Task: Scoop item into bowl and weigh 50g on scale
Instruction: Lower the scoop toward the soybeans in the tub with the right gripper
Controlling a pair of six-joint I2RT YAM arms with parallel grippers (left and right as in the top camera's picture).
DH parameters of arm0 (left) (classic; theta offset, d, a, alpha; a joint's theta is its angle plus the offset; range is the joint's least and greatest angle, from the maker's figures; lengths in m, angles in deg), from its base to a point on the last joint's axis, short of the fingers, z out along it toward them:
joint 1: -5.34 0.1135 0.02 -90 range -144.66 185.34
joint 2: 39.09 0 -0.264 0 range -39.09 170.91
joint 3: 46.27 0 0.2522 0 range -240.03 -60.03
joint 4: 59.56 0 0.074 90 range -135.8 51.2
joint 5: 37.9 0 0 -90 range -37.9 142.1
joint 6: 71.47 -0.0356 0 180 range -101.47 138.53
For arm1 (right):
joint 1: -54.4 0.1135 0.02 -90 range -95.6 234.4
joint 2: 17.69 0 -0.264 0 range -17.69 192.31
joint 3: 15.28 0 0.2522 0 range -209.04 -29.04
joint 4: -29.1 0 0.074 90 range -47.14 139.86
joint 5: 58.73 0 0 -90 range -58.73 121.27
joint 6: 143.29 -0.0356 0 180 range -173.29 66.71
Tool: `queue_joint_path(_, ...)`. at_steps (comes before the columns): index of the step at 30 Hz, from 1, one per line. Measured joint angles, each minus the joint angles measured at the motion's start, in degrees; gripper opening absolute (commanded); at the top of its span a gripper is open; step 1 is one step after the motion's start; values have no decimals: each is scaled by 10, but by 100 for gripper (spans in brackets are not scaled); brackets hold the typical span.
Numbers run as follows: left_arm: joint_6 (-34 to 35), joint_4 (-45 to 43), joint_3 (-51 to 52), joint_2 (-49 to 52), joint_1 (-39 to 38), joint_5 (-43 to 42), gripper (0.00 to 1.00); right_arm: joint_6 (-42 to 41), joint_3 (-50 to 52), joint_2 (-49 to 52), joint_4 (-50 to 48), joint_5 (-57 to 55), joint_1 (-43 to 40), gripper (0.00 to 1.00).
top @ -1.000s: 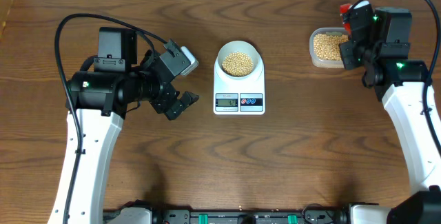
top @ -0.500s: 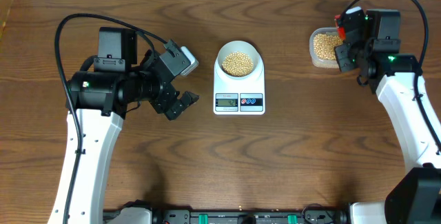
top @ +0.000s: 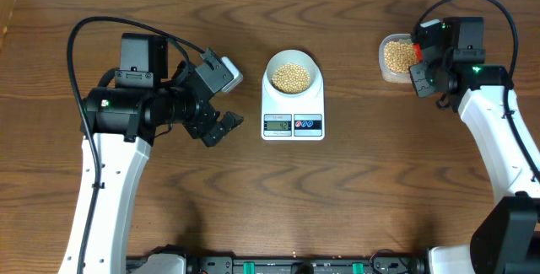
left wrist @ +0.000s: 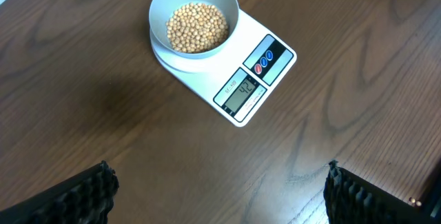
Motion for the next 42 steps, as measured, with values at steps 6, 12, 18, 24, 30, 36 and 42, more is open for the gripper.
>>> queue_joint_path(6,0,0,0,0,0,0,98,0,0,0,4,-23,0,1)
queue_joint_path(12,0,0,0,0,0,0,98,5,0,12,1,-38,0,1)
queue_joint_path(18,0,0,0,0,0,0,98,9,0,59,-14,-51,0,1)
queue_joint_path(24,0,0,0,0,0,0,98,10,1,83,-38,-89,0,1)
queue_joint_path(30,0,0,0,0,0,0,98,11,1,82,-51,-93,0,1)
queue_joint_path(36,0,0,0,0,0,0,98,11,1,83,-46,-53,0,1)
queue_joint_path(42,0,0,0,0,0,0,98,10,1,83,-26,12,0,1)
